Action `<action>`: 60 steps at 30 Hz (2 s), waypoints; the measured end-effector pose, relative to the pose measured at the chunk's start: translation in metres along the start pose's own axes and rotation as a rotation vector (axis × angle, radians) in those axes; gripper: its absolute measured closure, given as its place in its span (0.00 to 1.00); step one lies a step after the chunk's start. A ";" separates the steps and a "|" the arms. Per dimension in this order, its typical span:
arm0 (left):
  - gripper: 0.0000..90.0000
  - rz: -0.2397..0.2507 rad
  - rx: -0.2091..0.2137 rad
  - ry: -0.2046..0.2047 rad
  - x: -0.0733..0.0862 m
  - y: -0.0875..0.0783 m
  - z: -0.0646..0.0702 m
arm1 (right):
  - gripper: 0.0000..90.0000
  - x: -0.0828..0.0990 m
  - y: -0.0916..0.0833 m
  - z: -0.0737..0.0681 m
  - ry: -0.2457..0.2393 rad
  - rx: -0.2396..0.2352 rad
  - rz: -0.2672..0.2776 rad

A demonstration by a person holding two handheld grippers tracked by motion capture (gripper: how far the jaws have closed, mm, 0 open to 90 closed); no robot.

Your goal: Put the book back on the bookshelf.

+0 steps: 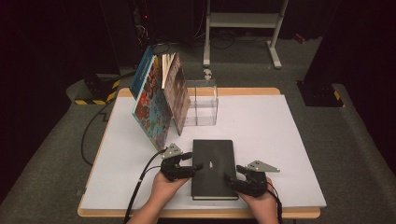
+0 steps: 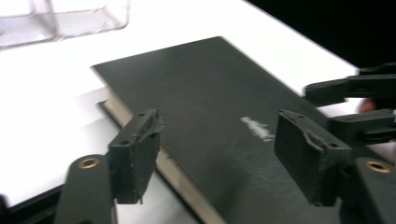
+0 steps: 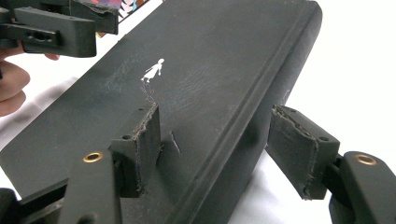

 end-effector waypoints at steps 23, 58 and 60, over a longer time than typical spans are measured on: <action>0.52 0.001 0.124 0.077 -0.021 0.001 0.004 | 0.38 -0.002 -0.007 0.004 0.013 -0.018 0.028; 0.59 0.195 0.035 0.340 -0.013 -0.030 0.035 | 0.00 -0.025 0.028 0.019 0.185 -0.347 -0.064; 0.59 0.201 0.035 0.350 -0.013 -0.031 0.035 | 0.00 -0.025 0.028 0.019 0.186 -0.355 -0.063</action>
Point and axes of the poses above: each handheld gripper's, and its own axes: y roughly forward along the jaws, x roughly out of its underside, z roughly to its right, the point moved 4 cm from there along y, roughly forward along the jaws, and after that the axes turned 6 degrees about -z, right-handed, at the moved point
